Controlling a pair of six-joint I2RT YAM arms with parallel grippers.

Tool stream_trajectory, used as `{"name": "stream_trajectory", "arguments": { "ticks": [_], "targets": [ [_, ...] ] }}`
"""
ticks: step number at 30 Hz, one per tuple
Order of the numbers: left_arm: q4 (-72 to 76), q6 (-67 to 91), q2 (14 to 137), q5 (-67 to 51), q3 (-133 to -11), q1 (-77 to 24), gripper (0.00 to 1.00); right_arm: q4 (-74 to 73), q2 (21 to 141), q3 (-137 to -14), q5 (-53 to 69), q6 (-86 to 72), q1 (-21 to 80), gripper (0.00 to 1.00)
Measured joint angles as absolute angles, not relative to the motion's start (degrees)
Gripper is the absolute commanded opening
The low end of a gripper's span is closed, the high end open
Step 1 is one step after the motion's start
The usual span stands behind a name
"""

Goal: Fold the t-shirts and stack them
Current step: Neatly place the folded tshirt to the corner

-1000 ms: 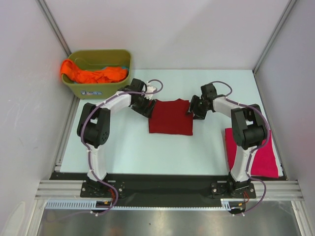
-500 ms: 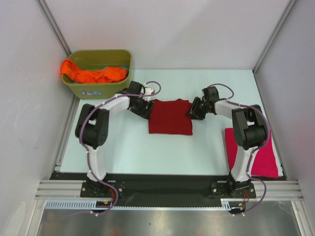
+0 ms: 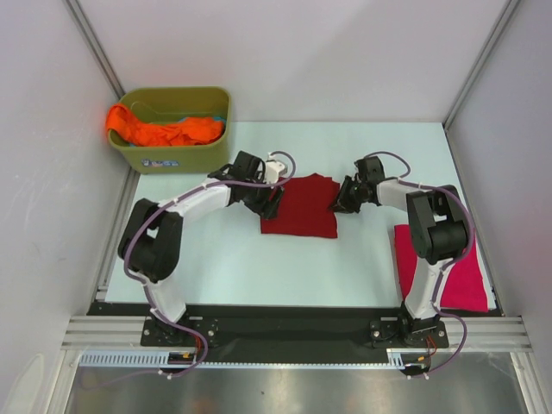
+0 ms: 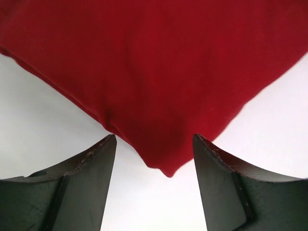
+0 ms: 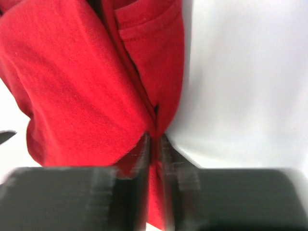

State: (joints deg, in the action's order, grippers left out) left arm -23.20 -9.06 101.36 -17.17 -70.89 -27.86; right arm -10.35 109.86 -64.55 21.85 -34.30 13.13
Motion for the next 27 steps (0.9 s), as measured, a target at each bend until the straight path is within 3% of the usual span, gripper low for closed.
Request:
{"name": "stream_trajectory", "arguments": {
  "ticks": [1,10,27],
  "targets": [
    [-23.33,-9.08,102.48,-17.17,-70.81,-27.86,0.70,-10.22,110.08,-64.51,22.24,-34.17,13.13,0.00],
    [-27.33,-9.67,103.20,-19.25,-71.18,-24.91,0.71,-14.57,108.31,-64.60,22.52,-28.97,12.88,0.00],
    [-28.93,-13.23,95.98,-19.53,-72.36,-21.19,0.72,-60.69,90.74,-67.75,10.55,-11.49,10.00,0.00]
  ]
}}
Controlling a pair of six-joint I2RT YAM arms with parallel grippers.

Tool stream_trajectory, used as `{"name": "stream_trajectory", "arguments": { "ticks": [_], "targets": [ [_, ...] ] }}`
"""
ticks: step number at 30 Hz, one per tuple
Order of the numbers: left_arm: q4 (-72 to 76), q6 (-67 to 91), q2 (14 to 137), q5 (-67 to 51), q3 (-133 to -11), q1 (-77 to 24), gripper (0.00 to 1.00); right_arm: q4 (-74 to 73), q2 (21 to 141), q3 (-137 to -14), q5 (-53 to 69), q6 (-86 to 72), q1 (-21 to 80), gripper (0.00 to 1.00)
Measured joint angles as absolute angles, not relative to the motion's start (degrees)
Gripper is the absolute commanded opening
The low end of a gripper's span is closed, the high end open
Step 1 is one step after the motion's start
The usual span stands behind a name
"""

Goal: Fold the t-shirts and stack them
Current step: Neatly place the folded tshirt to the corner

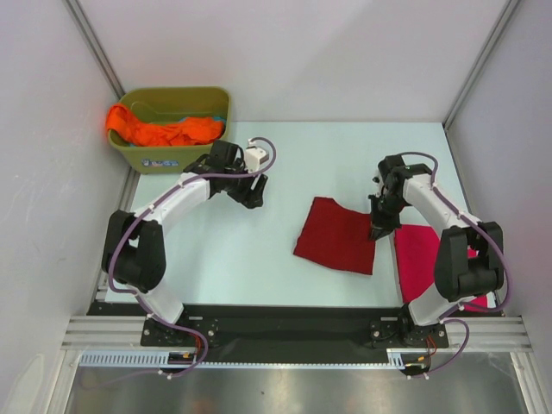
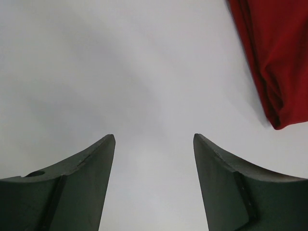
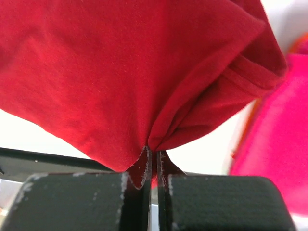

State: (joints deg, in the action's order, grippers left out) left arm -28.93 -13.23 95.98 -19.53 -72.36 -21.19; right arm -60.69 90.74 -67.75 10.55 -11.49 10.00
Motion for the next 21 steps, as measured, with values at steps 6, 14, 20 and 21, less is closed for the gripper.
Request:
{"name": "stream_trajectory", "arguments": {
  "ticks": [6,14,20,21],
  "targets": [
    [-28.84,-13.41,95.98,-20.29,-73.19,-21.19,0.72,-66.15,91.26,-72.55,7.46,-11.40,9.50,0.00],
    [-28.88,-13.61,96.90,-21.41,-73.71,-21.58,0.72,-72.99,93.10,-72.71,0.49,-13.52,9.50,0.00],
    [-28.86,-14.68,97.51,-21.37,-75.02,-21.63,0.72,-75.48,93.34,-78.56,-4.36,-14.92,9.50,0.00],
    [-28.75,-14.72,97.51,-21.39,-75.13,-21.61,0.72,-75.00,93.27,-79.79,-4.49,-14.48,9.52,0.00]
  ]
}}
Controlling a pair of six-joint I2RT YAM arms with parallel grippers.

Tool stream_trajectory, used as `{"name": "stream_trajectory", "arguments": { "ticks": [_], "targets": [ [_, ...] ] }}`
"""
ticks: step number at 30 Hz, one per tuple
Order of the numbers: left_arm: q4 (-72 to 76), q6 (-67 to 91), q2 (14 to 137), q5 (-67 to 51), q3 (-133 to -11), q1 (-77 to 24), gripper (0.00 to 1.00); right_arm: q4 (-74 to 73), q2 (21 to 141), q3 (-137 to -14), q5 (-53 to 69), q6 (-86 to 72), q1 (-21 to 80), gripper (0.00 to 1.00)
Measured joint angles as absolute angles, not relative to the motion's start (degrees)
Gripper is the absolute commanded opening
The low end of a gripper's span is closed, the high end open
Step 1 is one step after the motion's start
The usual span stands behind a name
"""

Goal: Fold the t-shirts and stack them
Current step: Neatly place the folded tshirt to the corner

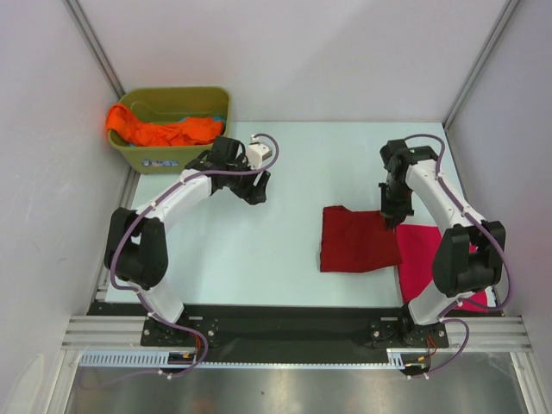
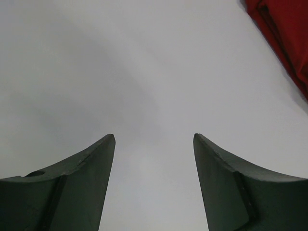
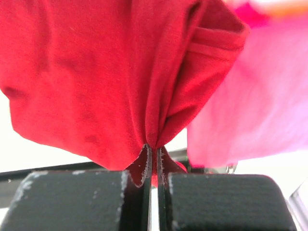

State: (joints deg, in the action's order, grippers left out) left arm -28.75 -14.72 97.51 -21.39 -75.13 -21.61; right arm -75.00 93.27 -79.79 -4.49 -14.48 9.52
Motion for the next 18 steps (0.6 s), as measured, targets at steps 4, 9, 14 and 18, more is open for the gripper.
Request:
{"name": "stream_trajectory", "arguments": {
  "ticks": [4,9,14,18],
  "targets": [
    [-28.38,-15.09,97.51,-21.43,-75.13,-21.34,0.72,-72.25,91.98,-80.60,-5.26,-10.76,10.00,0.00],
    [-27.79,-15.07,97.51,-21.45,-75.13,-20.80,0.72,-71.88,90.30,-80.68,-2.94,-7.05,9.74,0.00],
    [-27.49,-15.07,97.51,-21.43,-75.18,-20.40,0.72,-72.42,89.95,-83.02,-0.14,-3.73,9.61,0.00],
    [-27.53,-15.07,98.24,-21.47,-76.31,-19.77,0.72,-72.14,89.86,-83.24,-0.45,-1.08,9.58,0.00]
  ]
}}
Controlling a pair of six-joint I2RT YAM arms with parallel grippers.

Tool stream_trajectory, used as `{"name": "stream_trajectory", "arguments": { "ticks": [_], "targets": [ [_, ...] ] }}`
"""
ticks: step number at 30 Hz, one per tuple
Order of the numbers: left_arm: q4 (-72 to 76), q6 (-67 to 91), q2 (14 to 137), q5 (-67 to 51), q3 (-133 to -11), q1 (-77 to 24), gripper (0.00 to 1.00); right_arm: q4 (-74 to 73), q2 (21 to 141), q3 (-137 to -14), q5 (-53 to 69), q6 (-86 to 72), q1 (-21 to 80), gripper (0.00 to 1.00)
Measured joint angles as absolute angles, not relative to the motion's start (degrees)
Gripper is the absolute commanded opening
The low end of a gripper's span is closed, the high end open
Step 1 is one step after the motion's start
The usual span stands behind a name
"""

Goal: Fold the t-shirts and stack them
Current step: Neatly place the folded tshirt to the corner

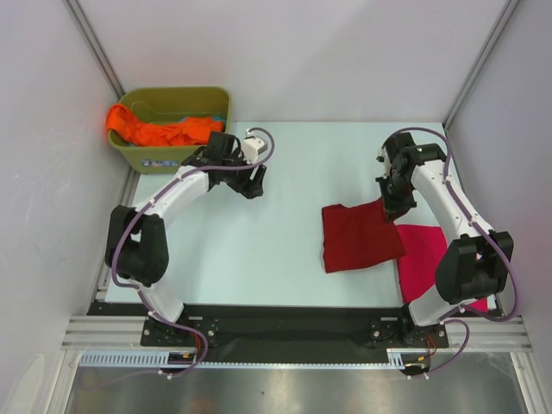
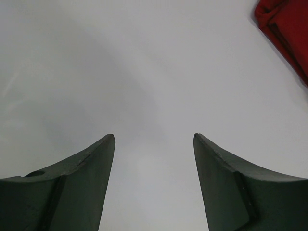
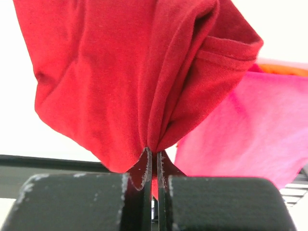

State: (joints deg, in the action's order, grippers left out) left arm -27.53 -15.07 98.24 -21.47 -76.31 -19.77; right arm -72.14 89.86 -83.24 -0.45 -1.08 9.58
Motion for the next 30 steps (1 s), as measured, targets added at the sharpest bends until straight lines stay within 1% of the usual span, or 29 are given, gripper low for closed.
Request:
{"name": "stream_trajectory", "arguments": {
  "ticks": [3,5,8,12,16,20,24,30],
  "targets": [
    [-27.49,-15.07,99.18,-21.58,-77.67,-18.72,0.72,-71.24,88.86,-82.11,-2.20,0.51,8.88,0.00],
    [-27.42,-15.07,99.74,-21.67,-78.37,-18.00,0.72,-69.69,86.80,-79.26,-4.49,2.57,8.32,0.00],
    [-27.29,-15.09,100.53,-21.74,-78.91,-17.41,0.72,-67.64,80.77,-71.59,-6.90,5.85,7.73,0.00],
    [-26.89,-15.09,102.06,-22.11,-79.35,-17.32,0.72,-69.12,70.04,-62.81,-6.17,10.74,7.66,0.00],
    [-26.24,-15.07,104.03,-22.81,-79.57,-17.32,0.72,-70.13,63.75,-63.75,-6.90,14.04,7.53,0.00],
    [-25.76,-15.05,105.49,-23.00,-79.64,-17.32,0.72,-70.08,63.31,-66.54,-7.77,16.78,7.75,0.00],
    [-25.65,-15.07,106.15,-23.00,-80.44,-17.32,0.72,-72.58,62.24,-65.60,-10.11,20.53,8.14,0.00],
    [-24.56,-15.09,107.55,-23.00,-82.70,-17.23,0.72,-75.85,61.32,-66.43,-10.15,23.88,8.73,0.00]
  ]
}}
